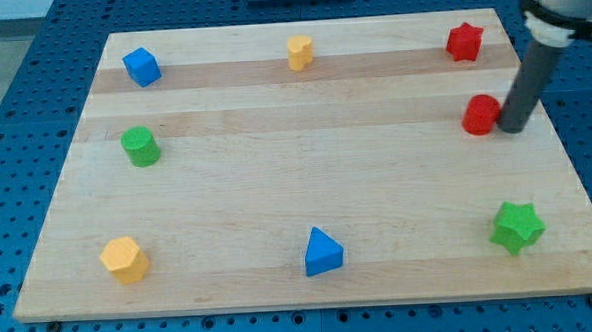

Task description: Move red circle to the diagonal bottom right of yellow star

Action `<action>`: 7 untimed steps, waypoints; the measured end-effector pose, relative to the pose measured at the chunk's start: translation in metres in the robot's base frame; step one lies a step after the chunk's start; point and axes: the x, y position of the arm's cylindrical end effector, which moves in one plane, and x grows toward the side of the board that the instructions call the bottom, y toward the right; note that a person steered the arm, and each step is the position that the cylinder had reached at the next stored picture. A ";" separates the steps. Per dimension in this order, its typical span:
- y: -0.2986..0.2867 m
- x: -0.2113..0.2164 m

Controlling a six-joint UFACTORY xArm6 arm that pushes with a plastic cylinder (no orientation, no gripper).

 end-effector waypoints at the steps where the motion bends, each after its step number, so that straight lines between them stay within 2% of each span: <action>1: -0.047 0.000; 3: -0.105 0.009; 4: -0.068 0.028; 5: 0.018 0.043; 6: 0.024 0.045; 7: 0.013 -0.017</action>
